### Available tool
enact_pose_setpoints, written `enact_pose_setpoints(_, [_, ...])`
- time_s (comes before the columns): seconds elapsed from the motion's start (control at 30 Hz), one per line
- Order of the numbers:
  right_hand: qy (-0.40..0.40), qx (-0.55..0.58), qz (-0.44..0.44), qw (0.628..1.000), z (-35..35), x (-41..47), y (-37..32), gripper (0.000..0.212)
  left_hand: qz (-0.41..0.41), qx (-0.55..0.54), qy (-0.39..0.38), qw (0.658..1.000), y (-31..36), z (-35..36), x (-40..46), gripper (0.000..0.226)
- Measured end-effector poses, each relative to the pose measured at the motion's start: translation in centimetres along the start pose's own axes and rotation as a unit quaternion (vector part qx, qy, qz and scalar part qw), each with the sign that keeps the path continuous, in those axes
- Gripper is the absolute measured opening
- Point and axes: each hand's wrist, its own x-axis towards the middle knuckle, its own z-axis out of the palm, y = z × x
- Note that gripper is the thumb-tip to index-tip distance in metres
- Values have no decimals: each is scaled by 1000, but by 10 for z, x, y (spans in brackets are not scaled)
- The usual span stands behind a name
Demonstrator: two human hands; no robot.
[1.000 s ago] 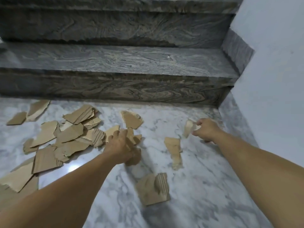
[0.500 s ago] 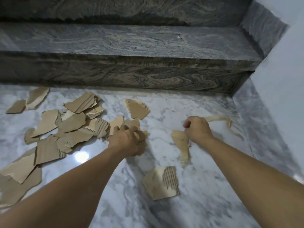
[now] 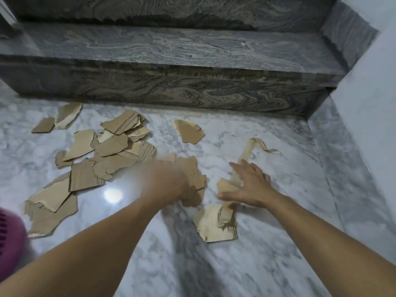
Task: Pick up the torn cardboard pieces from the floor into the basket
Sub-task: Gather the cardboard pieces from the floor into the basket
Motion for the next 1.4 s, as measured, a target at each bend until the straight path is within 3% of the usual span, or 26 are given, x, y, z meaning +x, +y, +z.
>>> enact_pose_setpoints(0.07, [-41,-103,-33,993,12,-8,-11,117,-27,14,10,1000,-17,-5,1,69])
enact_pose_setpoints(0.13, [-18,-151,-55,987,22,-14,-22,106,-52,37,21,998,-37,-12,2,77])
enact_pose_setpoints(0.23, [8,-108,-51,993,26,-15,-36,83,-98,50,44,993,-68,-28,0,80])
enact_pose_setpoints(0.4, [-53,-80,-21,995,21,-11,-50,86,-220,49,61,972,-122,-47,-6,91])
enact_pose_setpoints(0.53, [-64,-48,-15,997,16,-13,-65,45,-349,-5,71,934,-154,-59,-10,100])
enact_pose_setpoints(0.7, [-105,-52,-53,992,29,-29,-74,55,-442,-67,80,891,-189,-61,-17,93])
enact_pose_setpoints(0.8, [-50,-181,-83,979,47,-38,-71,84,-457,-73,78,883,-190,-65,-21,95])
enact_pose_setpoints(0.9, [-21,-231,-79,969,52,-40,-73,95,-470,-70,63,878,-187,-75,-23,103])
enact_pose_setpoints(1.07, [-63,-183,-66,979,43,-37,-88,90,-483,-87,28,871,-187,-76,-26,122])
enact_pose_setpoints(1.27, [-46,4,-49,998,25,7,-118,73,-464,-78,35,882,-184,-75,-22,110])
enact_pose_setpoints(1.4, [5,-67,-11,998,36,29,-129,86,-437,-53,20,898,-179,-74,-17,116])
